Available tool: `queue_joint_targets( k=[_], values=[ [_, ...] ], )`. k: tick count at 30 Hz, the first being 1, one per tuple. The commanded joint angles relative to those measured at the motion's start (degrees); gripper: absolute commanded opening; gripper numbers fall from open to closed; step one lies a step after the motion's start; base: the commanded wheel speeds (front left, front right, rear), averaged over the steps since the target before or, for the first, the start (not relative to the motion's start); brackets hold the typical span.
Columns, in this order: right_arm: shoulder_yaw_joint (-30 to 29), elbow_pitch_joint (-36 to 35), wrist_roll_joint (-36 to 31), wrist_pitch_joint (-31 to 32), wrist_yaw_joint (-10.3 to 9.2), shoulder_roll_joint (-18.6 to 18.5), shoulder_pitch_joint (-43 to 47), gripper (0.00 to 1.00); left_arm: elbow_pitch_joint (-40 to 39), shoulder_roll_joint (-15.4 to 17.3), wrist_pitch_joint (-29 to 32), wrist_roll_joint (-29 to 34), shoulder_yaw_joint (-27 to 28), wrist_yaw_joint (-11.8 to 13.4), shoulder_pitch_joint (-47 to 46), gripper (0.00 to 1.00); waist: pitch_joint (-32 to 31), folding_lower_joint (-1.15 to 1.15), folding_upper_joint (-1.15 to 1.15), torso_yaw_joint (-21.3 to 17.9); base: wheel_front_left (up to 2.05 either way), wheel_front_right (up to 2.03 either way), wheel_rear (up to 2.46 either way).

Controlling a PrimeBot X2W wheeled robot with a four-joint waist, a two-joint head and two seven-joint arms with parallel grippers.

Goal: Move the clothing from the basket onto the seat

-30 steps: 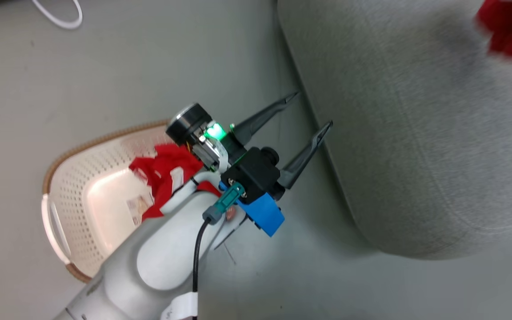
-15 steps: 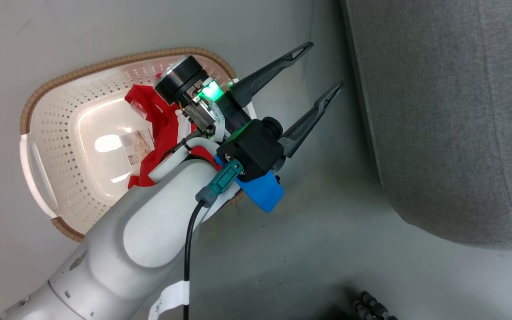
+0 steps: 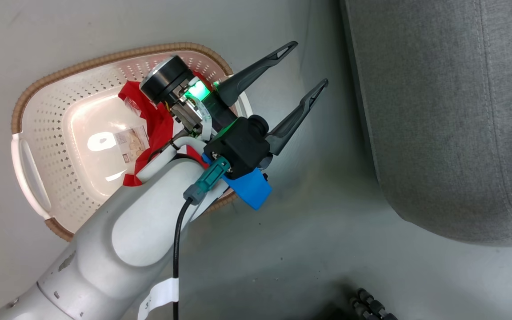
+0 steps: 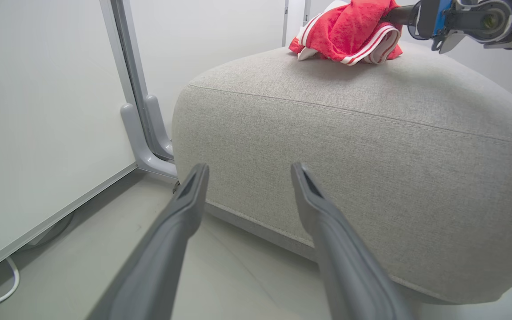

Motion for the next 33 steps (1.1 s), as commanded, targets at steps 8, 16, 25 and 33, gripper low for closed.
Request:
queue_joint_targets(
  k=[8,16,25,33],
  values=[
    [3.3,3.1,2.0,0.0,0.01,-0.2,4.4,1.00,0.2,-0.2,-0.2,-0.8,0.3,0.6,1.5,1.00,-3.2,-0.01,0.00,-0.3,0.00,0.00,0.00],
    [7.3,-2.9,3.3,0.0,0.00,0.8,18.7,1.00,-0.3,-1.8,-0.2,-2.5,2.4,1.8,5.6,1.00,-11.8,-0.01,0.00,-0.1,0.00,0.00,0.00],
    [13.8,-15.1,3.7,0.0,0.01,3.3,29.7,1.00,-2.5,-3.0,-0.2,-4.9,10.8,4.5,14.6,1.00,-23.6,-0.01,0.00,1.2,0.00,0.00,0.00],
    [22.6,-24.9,3.9,0.0,0.01,5.1,34.7,1.00,-5.6,-4.3,-0.2,-4.6,21.9,6.4,22.8,1.00,-31.5,-0.01,0.00,5.4,0.00,0.00,0.00]
  ],
)
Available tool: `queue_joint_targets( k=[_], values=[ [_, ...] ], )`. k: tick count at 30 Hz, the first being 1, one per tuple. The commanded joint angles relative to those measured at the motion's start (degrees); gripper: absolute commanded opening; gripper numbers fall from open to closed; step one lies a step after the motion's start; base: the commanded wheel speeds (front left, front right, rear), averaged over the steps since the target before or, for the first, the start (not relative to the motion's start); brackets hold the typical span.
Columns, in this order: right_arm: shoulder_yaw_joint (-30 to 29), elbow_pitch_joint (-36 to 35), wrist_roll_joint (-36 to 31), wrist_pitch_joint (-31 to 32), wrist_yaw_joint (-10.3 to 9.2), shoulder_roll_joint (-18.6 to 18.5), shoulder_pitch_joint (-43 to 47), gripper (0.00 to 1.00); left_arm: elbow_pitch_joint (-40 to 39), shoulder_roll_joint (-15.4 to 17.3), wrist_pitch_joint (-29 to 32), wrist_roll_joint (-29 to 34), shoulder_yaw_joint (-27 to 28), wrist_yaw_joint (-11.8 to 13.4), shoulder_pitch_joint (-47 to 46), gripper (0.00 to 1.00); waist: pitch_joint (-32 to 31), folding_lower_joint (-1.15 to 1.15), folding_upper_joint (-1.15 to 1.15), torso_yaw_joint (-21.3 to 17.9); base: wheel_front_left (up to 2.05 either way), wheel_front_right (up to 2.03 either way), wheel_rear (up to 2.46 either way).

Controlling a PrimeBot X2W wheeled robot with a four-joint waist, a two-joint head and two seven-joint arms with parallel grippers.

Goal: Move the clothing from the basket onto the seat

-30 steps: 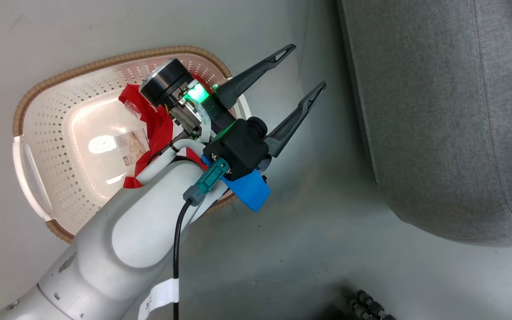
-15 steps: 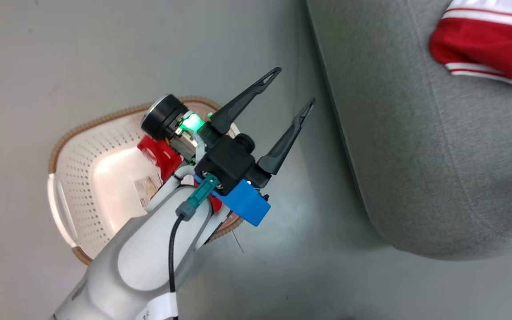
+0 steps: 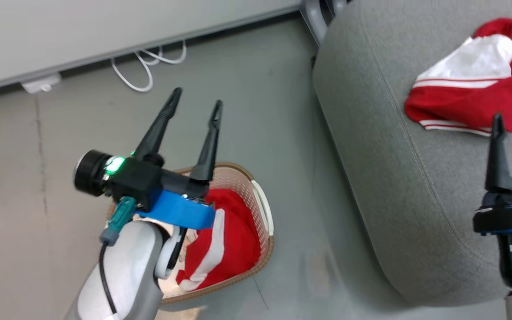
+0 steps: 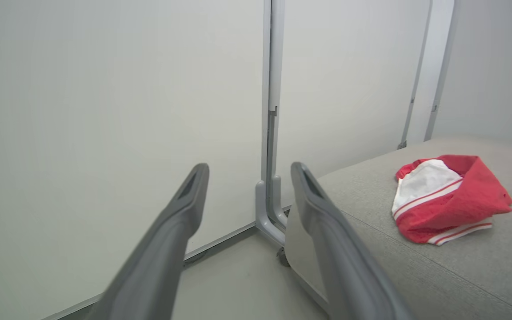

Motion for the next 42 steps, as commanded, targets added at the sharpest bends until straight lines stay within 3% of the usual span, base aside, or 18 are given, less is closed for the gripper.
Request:
queue_joint_targets(
  k=[1,11,22,32,42],
  values=[
    [0.9,-1.0,0.1,0.0,0.01,0.4,1.1,1.00,-0.4,-0.2,-0.1,0.3,1.3,0.2,1.3,1.00,-3.6,0.01,0.00,3.1,0.00,0.00,0.00],
    [10.3,-4.8,2.2,0.0,0.01,2.7,2.0,1.00,-1.2,-2.1,-0.2,2.4,12.7,-0.9,9.8,1.00,-9.3,0.01,0.00,8.8,0.00,0.00,0.00],
    [11.1,-1.3,1.2,0.0,0.01,4.8,4.6,1.00,0.9,-4.4,-0.1,3.7,20.7,-3.1,14.9,1.00,-12.9,0.01,0.00,13.6,0.00,0.00,0.00],
    [10.8,1.2,0.9,0.0,0.01,6.0,9.0,1.00,3.1,-5.4,-0.2,4.5,23.3,-4.9,18.2,1.00,-15.0,0.01,0.00,14.6,0.00,0.00,0.00],
    [9.5,1.3,1.9,0.0,0.01,6.3,12.0,1.00,3.5,-5.6,-0.2,4.7,22.4,-5.7,19.4,1.00,-15.7,0.01,0.00,14.9,0.00,0.00,0.00]
  ],
)
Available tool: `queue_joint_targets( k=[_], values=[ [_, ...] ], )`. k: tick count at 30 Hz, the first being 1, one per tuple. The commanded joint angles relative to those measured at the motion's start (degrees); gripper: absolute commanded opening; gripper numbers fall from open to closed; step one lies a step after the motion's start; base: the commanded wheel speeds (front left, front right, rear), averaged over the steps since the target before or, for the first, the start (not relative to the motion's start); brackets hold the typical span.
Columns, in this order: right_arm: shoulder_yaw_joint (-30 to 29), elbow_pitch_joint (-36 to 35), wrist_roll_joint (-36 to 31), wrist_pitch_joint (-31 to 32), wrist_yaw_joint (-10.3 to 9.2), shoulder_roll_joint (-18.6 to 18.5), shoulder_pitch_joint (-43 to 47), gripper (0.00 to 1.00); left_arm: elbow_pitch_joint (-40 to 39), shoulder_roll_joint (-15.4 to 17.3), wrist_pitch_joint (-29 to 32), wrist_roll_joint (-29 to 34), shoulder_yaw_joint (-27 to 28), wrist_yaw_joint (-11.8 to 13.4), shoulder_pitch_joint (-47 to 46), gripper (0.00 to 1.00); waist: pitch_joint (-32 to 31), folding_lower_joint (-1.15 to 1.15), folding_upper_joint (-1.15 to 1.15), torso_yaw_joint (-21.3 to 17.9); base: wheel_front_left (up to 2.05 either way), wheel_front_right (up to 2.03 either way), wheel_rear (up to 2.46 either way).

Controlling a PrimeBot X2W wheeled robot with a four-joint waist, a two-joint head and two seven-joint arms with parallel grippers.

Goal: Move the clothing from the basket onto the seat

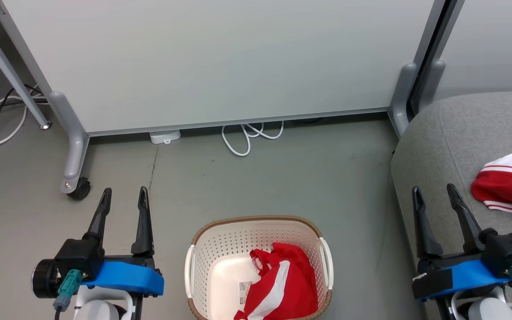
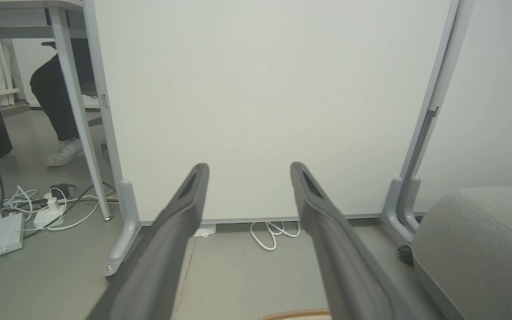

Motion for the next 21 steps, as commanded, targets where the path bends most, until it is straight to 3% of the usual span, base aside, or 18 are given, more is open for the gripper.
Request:
queue_joint_targets(
  k=[1,14,21],
  values=[
    [-0.1,0.0,0.6,0.0,0.01,0.2,1.2,1.00,-0.1,-0.1,-0.2,-0.2,-0.3,-0.1,0.3,1.00,-0.1,0.00,0.00,0.0,0.00,0.00,0.00],
    [0.4,0.2,1.5,0.0,0.01,0.2,1.7,1.00,0.2,-0.1,-0.2,-0.1,-1.0,-0.4,0.2,1.00,-0.2,0.00,0.00,-0.2,0.00,0.00,0.00],
    [0.9,-0.1,1.8,0.0,0.01,0.1,-0.4,1.00,2.2,-0.1,-0.1,0.8,-5.0,-0.9,-3.3,1.00,1.9,0.00,0.00,-1.8,0.00,0.00,0.00]
  ],
)
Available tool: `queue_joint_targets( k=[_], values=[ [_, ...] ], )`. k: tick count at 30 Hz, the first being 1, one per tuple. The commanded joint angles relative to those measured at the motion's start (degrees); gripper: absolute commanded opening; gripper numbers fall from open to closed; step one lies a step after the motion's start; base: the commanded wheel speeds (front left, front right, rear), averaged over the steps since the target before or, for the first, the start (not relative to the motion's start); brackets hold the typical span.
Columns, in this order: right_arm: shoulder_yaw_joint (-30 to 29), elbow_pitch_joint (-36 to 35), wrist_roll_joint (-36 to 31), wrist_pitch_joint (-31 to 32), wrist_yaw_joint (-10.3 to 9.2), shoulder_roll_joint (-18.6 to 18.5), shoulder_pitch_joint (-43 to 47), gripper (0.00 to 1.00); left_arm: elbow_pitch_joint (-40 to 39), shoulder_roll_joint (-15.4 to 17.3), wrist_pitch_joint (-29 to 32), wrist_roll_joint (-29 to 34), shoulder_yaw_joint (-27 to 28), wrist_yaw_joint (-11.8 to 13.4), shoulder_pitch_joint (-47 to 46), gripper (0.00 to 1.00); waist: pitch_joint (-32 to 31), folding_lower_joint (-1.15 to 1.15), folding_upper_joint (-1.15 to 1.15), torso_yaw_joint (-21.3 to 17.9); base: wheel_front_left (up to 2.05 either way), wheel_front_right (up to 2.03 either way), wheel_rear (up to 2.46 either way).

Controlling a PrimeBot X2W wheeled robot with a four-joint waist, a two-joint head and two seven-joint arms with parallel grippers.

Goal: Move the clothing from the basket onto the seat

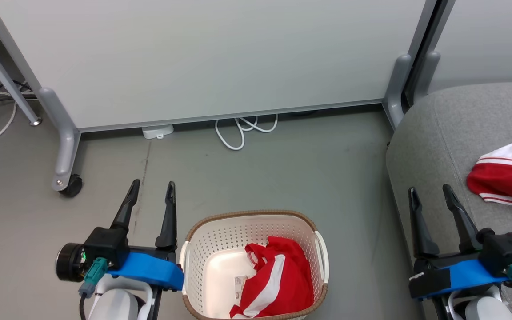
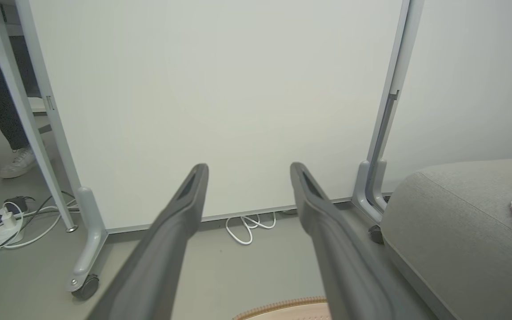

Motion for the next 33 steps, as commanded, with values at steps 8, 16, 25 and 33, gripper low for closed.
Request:
queue_joint_targets(
  k=[8,16,25,33],
  values=[
    [0.7,-1.0,0.5,0.0,0.01,0.1,-4.0,1.00,6.8,1.2,-0.1,-1.3,-6.4,-0.4,-8.1,1.00,6.4,0.00,-0.01,-4.7,0.00,0.00,0.00],
    [1.4,-2.5,1.3,0.0,0.01,0.1,-8.9,1.00,16.0,5.0,-0.1,-3.3,-15.3,-0.4,-17.4,1.00,16.0,0.00,-0.01,-9.9,0.00,0.00,0.00],
    [2.6,-4.4,2.5,0.0,0.01,0.1,-14.6,1.00,26.4,8.8,-0.1,-6.0,-26.0,-0.4,-27.9,1.00,26.6,0.00,-0.01,-13.9,0.00,0.00,0.00],
    [3.5,-6.0,3.2,0.0,0.01,0.1,-19.4,1.00,36.9,9.9,0.6,-10.2,-36.6,-0.4,-36.2,1.00,34.8,0.00,-0.01,-15.5,0.00,0.00,0.00]
  ],
)
